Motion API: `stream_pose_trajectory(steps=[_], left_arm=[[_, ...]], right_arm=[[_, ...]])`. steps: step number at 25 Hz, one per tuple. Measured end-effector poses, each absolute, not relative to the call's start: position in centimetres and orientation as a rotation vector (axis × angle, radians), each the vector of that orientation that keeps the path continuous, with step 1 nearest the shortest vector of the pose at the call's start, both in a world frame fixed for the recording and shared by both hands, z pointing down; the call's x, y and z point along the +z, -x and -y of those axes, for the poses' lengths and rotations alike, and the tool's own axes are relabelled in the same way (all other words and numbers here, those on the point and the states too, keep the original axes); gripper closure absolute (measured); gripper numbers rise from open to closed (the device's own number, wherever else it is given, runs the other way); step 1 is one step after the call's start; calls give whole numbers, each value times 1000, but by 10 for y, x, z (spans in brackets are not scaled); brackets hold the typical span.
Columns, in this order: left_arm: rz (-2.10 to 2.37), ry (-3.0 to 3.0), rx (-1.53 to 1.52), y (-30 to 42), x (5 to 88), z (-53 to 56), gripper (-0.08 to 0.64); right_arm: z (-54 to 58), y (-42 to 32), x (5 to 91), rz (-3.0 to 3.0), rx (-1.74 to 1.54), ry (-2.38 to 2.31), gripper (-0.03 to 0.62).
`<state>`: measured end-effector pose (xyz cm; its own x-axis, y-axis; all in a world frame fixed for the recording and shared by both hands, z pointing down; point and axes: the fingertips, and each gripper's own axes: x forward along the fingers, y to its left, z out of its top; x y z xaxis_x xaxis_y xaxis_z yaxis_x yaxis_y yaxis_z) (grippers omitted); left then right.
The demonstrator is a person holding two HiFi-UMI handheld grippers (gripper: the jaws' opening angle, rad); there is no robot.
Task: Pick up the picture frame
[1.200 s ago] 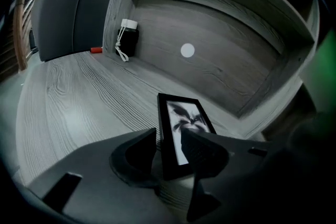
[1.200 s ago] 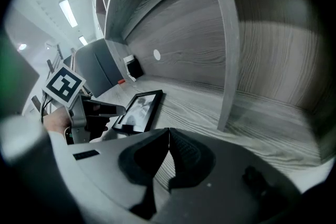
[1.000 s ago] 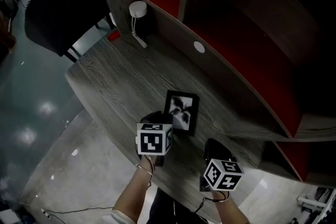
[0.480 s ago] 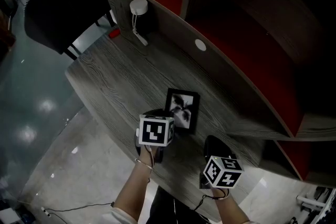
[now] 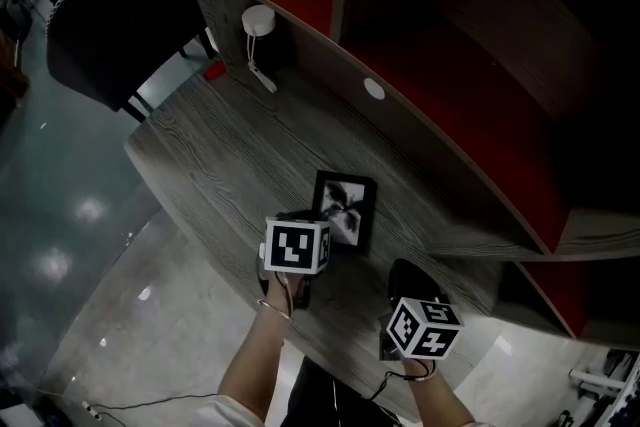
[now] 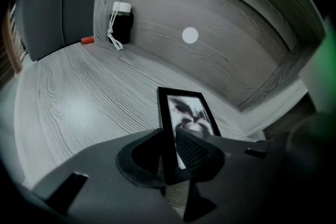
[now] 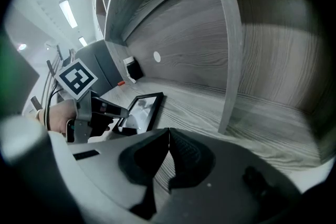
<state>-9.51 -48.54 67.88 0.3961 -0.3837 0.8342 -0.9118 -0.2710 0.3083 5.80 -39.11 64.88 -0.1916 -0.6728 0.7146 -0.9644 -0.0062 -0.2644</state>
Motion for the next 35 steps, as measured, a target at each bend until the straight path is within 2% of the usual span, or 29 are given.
stream_pose_trajectory(steps=[17, 35], left_arm=[[1221, -1841, 563, 104, 651, 454, 486], [1412, -1909, 342, 109, 549, 396, 486]], right_arm=[[382, -72, 633, 1929, 1006, -1720, 560], [349, -77, 568, 2068, 912, -1718, 560]])
